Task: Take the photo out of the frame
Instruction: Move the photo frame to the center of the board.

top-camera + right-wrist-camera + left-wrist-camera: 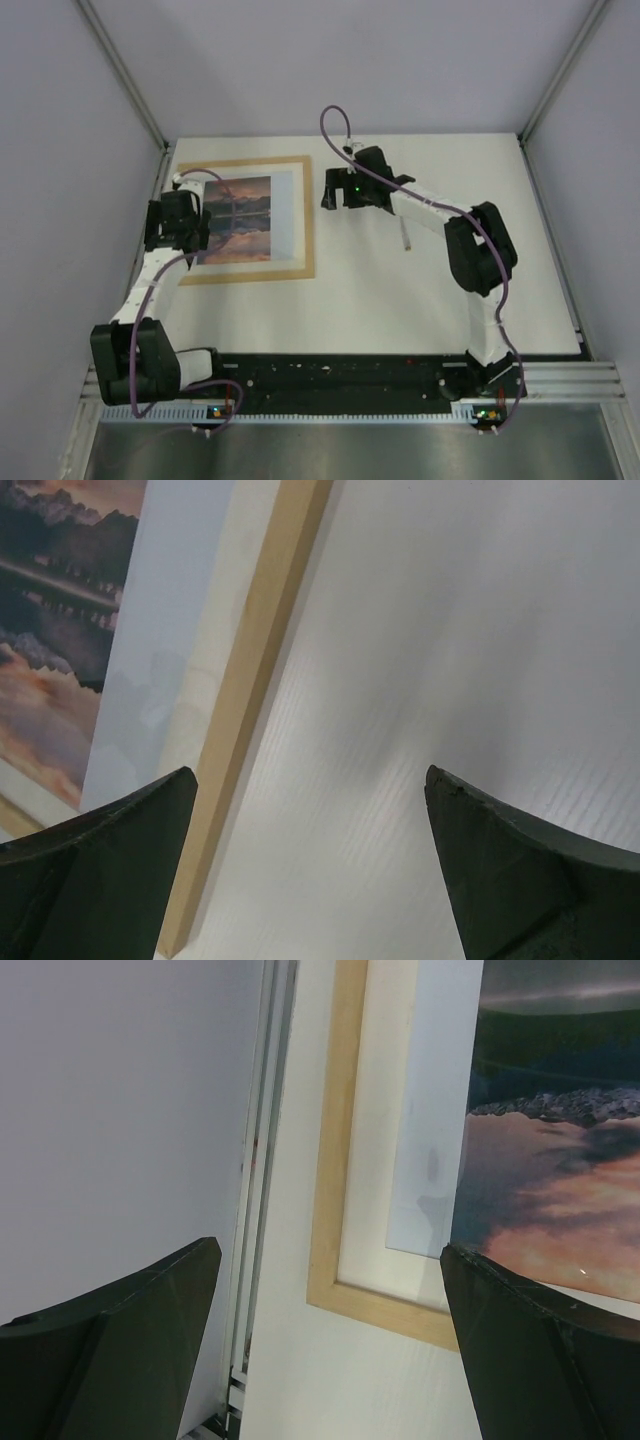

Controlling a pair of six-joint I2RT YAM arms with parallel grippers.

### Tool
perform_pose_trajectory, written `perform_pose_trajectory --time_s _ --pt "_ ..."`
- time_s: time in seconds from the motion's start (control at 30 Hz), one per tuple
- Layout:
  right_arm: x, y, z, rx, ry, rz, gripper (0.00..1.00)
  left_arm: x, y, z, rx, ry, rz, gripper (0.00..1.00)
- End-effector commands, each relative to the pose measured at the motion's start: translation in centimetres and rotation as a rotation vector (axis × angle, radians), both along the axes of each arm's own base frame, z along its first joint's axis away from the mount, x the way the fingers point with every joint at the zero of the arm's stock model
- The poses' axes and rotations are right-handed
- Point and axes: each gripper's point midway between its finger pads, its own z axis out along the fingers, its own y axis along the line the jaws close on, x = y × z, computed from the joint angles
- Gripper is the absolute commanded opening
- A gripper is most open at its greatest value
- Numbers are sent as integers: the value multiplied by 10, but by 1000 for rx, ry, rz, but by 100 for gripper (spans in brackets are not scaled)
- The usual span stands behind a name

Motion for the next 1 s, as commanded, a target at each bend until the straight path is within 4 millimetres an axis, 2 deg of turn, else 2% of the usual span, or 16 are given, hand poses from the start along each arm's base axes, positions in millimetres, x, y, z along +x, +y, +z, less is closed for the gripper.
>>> perform_pose_trajectory --time_s 0.0,0.13,0.27,0.5,0.67,0.73,0.97 --pt "17 17 -2 11 14 -88 97 5 17 -2 -14 -61 83 99" --pt "18 29 -16 -7 33 -94 94 5 23 -13 -44 -44 96 99" --pt "10 40 -38 -6 89 -90 91 6 29 -20 -57 -38 111 99" --pt "1 67 -51 18 142 -34 89 4 38 -31 -56 -29 143 99" --pt "2 71 -60 8 164 -41 85 3 50 -38 -51 -22 174 99" --pt "2 71 -65 -10 164 -54 81 2 55 -39 -49 -24 186 99" --pt "-4 77 -73 -89 140 -64 75 2 60 -50 -64 -4 201 99"
